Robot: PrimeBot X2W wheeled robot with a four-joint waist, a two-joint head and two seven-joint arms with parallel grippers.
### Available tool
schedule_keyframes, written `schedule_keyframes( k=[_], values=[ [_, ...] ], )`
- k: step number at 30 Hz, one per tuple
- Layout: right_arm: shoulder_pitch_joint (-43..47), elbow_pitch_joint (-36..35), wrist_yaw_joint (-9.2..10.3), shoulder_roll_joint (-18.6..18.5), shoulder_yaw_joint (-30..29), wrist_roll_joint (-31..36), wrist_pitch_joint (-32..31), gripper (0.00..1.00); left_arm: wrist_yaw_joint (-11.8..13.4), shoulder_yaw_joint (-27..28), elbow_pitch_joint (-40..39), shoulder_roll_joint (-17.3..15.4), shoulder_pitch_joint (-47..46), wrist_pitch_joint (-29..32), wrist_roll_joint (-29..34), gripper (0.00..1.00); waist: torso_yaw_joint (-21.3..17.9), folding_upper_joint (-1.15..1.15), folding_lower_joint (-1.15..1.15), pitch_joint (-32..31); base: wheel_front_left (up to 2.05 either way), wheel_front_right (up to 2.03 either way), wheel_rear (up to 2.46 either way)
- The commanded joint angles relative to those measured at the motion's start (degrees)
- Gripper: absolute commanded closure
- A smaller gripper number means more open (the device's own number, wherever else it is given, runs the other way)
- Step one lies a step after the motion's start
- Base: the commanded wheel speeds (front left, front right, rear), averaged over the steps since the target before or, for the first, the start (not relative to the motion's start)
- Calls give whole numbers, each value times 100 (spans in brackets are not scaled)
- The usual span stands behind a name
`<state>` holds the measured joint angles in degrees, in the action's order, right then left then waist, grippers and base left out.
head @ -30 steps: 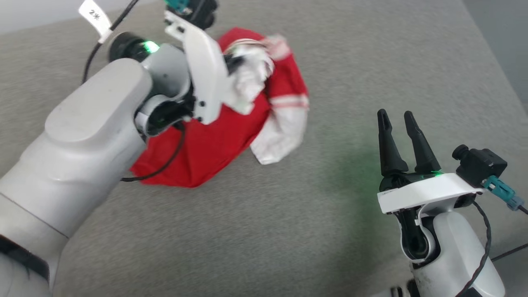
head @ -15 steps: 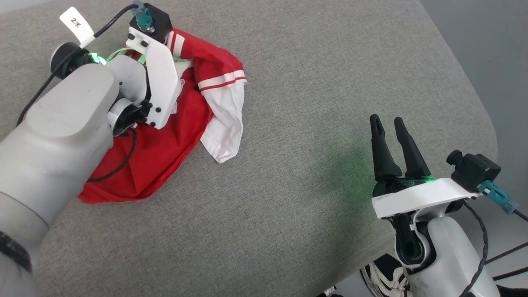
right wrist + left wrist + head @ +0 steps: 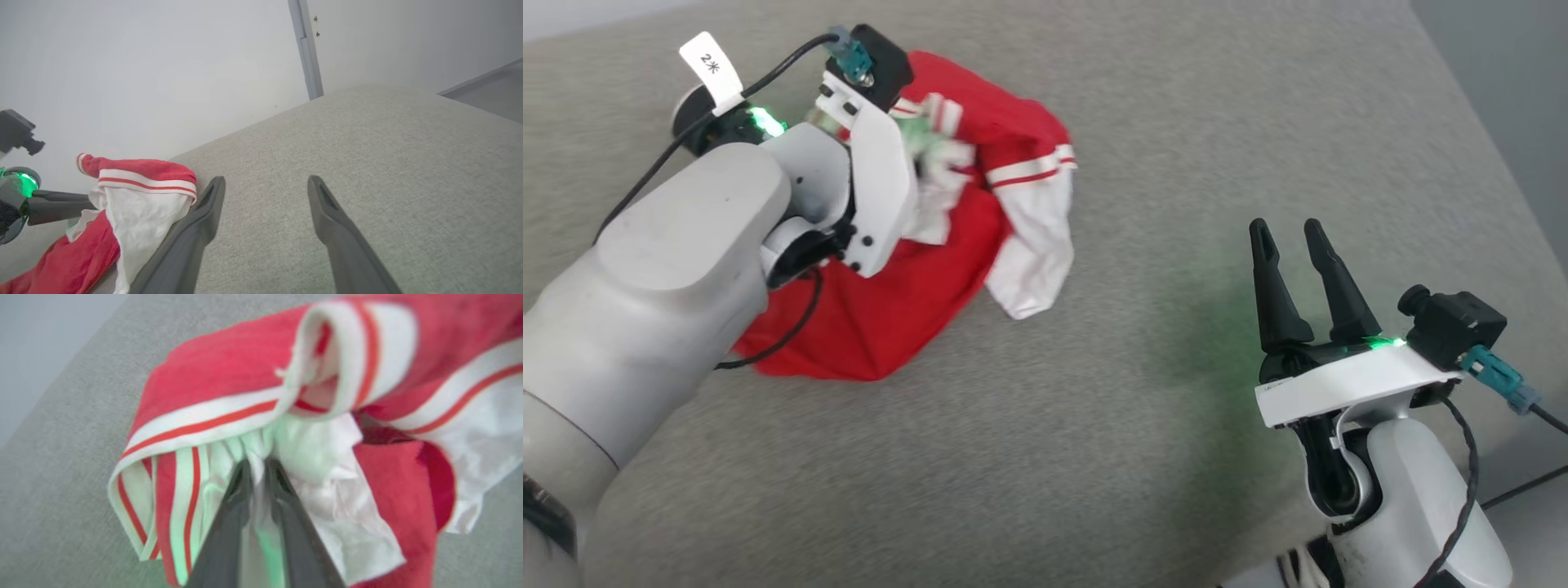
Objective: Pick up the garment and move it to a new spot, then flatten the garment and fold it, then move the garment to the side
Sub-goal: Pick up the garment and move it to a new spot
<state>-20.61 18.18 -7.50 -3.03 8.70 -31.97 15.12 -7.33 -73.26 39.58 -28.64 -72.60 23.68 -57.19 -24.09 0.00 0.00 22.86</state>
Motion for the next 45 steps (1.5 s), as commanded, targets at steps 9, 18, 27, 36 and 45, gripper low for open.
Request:
schedule_keyframes(
  k=[9,18,27,36,45],
  values=[
    [15,213,2,3,-188,882,2,0,-7,114,-310,77,492,-1458,-764,0,1030,0,0,-753,0,0,0],
    [313,387,2,-349,-312,1245,2,0,-7,583,361,220,2027,-3181,-1526,0,1823,0,0,-1253,0,0,0],
    [690,416,2,-720,-619,1257,2,0,-7,1109,607,181,3115,-3852,-1985,0,2527,0,0,-1629,0,0,0],
    [1146,363,2,-837,-907,1252,2,0,289,3069,422,146,4439,-3893,-775,0,2897,0,0,-2013,0,0,0],
    [1418,233,2,-880,-1167,1288,2,0,668,5476,-1098,522,6261,-3895,1538,0,2929,0,0,-2152,0,0,0]
  ],
)
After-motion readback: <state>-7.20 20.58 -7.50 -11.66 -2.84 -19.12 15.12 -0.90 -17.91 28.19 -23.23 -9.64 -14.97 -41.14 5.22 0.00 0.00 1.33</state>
